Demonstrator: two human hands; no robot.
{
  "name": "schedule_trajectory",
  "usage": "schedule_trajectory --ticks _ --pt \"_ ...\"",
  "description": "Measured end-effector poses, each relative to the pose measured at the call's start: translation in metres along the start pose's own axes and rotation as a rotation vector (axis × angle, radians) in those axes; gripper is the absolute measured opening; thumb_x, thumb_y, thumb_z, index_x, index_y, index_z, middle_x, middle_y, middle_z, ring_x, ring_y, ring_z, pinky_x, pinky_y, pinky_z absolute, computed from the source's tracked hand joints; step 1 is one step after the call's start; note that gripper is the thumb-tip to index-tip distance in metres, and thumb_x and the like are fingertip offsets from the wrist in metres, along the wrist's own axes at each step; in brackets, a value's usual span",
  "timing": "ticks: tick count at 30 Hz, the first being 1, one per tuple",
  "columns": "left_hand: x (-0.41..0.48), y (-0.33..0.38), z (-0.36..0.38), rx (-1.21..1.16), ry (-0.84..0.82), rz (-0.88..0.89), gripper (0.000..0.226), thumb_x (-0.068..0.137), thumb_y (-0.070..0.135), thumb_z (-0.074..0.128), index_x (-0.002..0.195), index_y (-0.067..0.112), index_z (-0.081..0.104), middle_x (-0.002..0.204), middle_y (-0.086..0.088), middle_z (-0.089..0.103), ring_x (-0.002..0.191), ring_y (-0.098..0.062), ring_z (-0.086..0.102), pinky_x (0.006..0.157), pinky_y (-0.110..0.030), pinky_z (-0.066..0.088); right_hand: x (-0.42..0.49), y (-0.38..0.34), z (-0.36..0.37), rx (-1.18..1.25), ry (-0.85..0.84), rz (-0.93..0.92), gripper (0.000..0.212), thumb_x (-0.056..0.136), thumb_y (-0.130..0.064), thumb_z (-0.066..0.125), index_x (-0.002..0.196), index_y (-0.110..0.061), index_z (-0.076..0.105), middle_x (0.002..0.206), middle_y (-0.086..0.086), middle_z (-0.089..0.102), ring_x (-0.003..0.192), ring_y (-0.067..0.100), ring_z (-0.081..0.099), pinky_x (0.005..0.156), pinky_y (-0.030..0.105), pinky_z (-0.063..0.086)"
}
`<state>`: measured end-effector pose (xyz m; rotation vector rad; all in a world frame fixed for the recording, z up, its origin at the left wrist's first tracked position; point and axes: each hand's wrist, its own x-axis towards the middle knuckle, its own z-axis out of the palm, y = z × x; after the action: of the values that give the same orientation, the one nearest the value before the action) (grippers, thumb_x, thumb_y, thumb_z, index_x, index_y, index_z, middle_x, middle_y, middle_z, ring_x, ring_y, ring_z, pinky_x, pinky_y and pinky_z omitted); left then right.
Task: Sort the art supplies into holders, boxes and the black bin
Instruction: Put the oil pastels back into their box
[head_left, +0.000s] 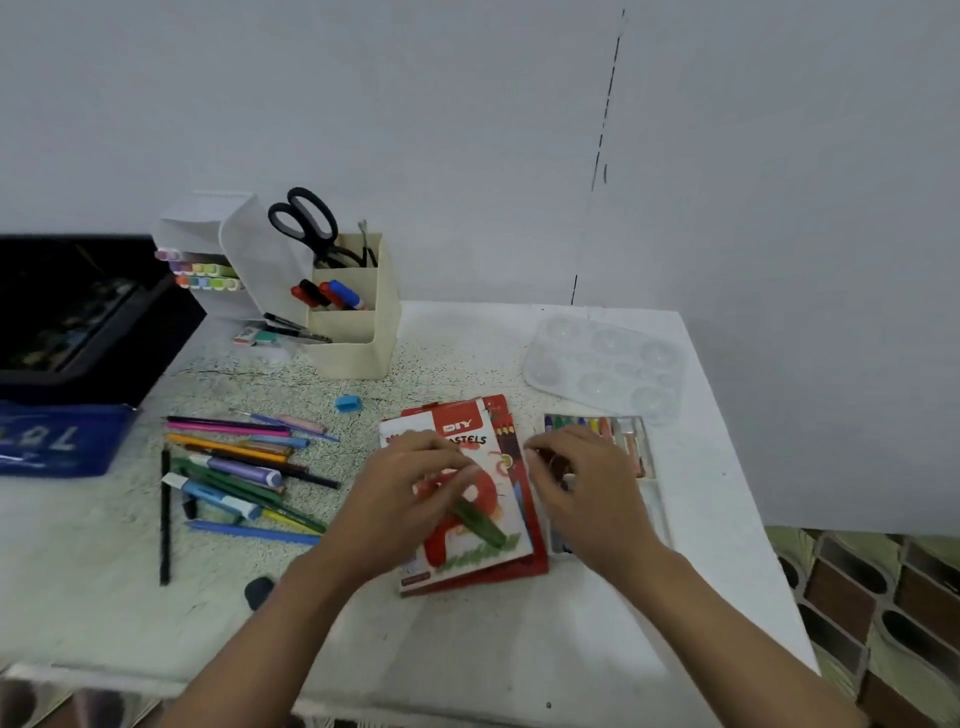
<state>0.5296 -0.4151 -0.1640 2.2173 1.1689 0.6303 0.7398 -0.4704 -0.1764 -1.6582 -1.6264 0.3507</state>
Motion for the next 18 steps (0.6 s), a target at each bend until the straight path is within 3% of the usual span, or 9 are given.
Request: schedule_trajectory --ticks 4,6,9,12,14,16,17,18 --pt "-0.031 -0.044 -0.048 0.017 0.140 -0.096 0.027 0.090 0.048 0.058 0.100 0.029 0.075 0.092 0.024 0.065 0.093 0.002 0.061 0.070 -0.015 0.049 0.007 -0.041 0.027 0.047 -0.063 -0.062 0.010 0.095 -0.017 0.067 0.100 -0.018 0.075 0.087 -0.013 0.066 0.076 -0.001 0.060 0.070 0.009 0.045" --pt "-0.046 -0.071 -0.070 0.067 0.236 -0.097 0.010 0.092 0.029 0.068 0.096 0.025 0.076 0.089 0.021 0.066 0.088 -0.002 0.063 0.073 -0.017 0.048 0.010 -0.058 0.043 0.046 -0.122 -0.093 0.010 0.095 -0.019 0.066 0.101 -0.019 0.074 0.090 -0.014 0.068 0.079 -0.002 0.061 0.073 0.013 0.049" --pt "-0.065 -0.119 -0.103 0.226 0.290 -0.169 0.010 0.090 0.020 0.073 0.099 0.024 0.076 0.099 0.014 0.067 0.096 -0.007 0.061 0.083 -0.026 0.048 0.014 -0.083 0.071 0.014 -0.221 -0.147 0.011 0.095 -0.020 0.063 0.098 -0.022 0.074 0.087 -0.013 0.068 0.078 0.002 0.059 0.073 0.018 0.049" --pt "-0.079 -0.166 -0.131 0.381 0.160 -0.265 0.034 0.092 0.038 0.069 0.125 0.030 0.069 0.130 0.006 0.060 0.123 -0.019 0.053 0.099 -0.042 0.044 0.016 -0.109 0.105 -0.017 -0.320 -0.177 0.013 0.095 -0.025 0.061 0.099 -0.024 0.073 0.088 -0.013 0.065 0.081 0.004 0.057 0.075 0.023 0.049" --pt "-0.088 -0.187 -0.146 0.416 -0.026 -0.303 0.057 0.091 0.070 0.049 0.142 0.045 0.050 0.153 0.010 0.042 0.143 -0.017 0.035 0.111 -0.049 0.030 0.016 -0.126 0.130 -0.023 -0.362 -0.189 0.014 0.096 -0.029 0.060 0.100 -0.025 0.073 0.090 -0.012 0.063 0.086 0.005 0.057 0.079 0.027 0.049" --pt "-0.093 -0.205 -0.156 0.451 -0.168 -0.254 0.080 0.077 0.093 0.014 0.148 0.059 0.031 0.162 0.018 0.025 0.151 -0.012 0.019 0.115 -0.048 0.018 0.017 -0.140 0.156 -0.046 -0.363 -0.226 0.017 0.093 -0.034 0.062 0.100 -0.024 0.073 0.092 -0.010 0.063 0.091 0.008 0.055 0.082 0.030 0.047" --pt "-0.095 -0.213 -0.160 0.459 -0.189 -0.217 0.081 0.075 0.094 0.010 0.147 0.062 0.028 0.162 0.020 0.022 0.152 -0.010 0.017 0.115 -0.046 0.016 0.019 -0.144 0.168 -0.069 -0.360 -0.242 0.020 0.090 -0.037 0.063 0.101 -0.024 0.073 0.095 -0.009 0.063 0.094 0.010 0.054 0.082 0.031 0.047" --pt "-0.096 -0.220 -0.164 0.446 -0.180 -0.183 0.073 0.079 0.090 0.020 0.145 0.062 0.032 0.160 0.021 0.025 0.150 -0.009 0.020 0.114 -0.044 0.016 0.020 -0.148 0.179 -0.094 -0.363 -0.242 0.024 0.088 -0.041 0.064 0.103 -0.025 0.073 0.097 -0.009 0.062 0.096 0.011 0.053 0.083 0.033 0.046"
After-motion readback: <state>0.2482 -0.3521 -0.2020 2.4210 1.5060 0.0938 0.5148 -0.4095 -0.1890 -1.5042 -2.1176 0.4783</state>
